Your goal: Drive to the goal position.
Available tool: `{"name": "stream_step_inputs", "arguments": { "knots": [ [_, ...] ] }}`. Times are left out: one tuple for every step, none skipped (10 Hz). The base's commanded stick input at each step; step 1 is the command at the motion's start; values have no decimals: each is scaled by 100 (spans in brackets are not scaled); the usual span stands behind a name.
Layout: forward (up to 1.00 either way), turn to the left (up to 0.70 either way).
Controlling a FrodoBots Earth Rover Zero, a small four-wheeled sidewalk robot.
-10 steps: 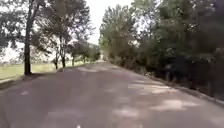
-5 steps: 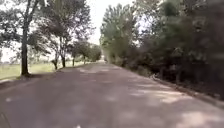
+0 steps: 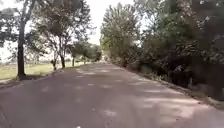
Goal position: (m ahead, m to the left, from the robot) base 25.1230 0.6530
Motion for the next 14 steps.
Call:
{"name": "stream_step_inputs", "arguments": {
  "knots": [
    [100, -6],
    [100, -6],
    [100, -6],
    [100, -6],
    [100, -6],
    [100, -6],
    [100, -6],
    [100, -6],
    [100, -6],
    [100, -6],
    [100, -6],
    [100, -6],
    [100, -6],
    [100, -6]
  ]
}}
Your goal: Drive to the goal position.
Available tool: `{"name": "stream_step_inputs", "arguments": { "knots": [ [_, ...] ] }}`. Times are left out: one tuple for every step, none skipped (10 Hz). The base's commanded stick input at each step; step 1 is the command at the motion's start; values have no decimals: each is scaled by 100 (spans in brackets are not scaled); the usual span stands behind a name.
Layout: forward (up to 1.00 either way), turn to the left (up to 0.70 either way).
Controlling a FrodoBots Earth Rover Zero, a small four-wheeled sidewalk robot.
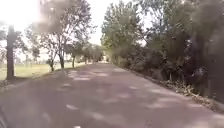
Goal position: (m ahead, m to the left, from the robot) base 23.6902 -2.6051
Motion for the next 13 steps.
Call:
{"name": "stream_step_inputs", "arguments": {
  "knots": [
    [100, -6],
    [100, -6],
    [100, -6],
    [100, -6],
    [100, -6],
    [100, -6],
    [100, -6],
    [100, -6],
    [100, -6],
    [100, -6],
    [100, -6],
    [100, -6],
    [100, -6]
  ]
}}
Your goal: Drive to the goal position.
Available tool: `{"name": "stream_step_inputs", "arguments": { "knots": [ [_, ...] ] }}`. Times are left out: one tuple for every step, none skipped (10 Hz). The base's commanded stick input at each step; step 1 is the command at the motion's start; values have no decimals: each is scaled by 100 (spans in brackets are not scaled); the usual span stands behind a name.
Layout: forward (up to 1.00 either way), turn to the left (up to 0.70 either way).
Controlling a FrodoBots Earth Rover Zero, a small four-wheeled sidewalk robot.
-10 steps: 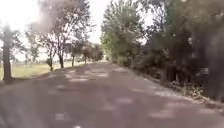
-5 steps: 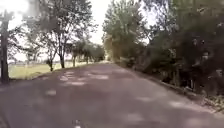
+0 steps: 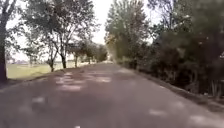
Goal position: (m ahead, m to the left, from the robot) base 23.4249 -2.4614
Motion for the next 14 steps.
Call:
{"name": "stream_step_inputs", "arguments": {
  "knots": [
    [100, -6],
    [100, -6],
    [100, -6],
    [100, -6],
    [100, -6],
    [100, -6],
    [100, -6],
    [100, -6],
    [100, -6],
    [100, -6],
    [100, -6],
    [100, -6],
    [100, -6],
    [100, -6]
  ]
}}
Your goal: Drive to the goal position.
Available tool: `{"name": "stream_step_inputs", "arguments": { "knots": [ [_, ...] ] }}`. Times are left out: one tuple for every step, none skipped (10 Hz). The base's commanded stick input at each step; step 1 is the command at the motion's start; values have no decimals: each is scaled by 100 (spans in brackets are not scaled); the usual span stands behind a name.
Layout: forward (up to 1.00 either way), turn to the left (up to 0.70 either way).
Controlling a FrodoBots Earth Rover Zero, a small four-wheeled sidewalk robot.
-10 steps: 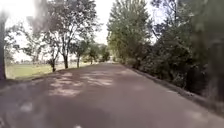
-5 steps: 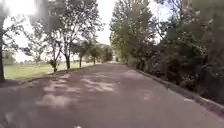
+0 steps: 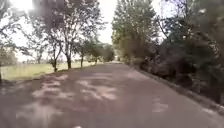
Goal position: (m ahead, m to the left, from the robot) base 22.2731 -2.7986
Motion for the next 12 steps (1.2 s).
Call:
{"name": "stream_step_inputs", "arguments": {
  "knots": [
    [100, -6],
    [100, -6],
    [100, -6],
    [100, -6],
    [100, -6],
    [100, -6],
    [100, -6],
    [100, -6],
    [100, -6],
    [100, -6],
    [100, -6],
    [100, -6]
  ]
}}
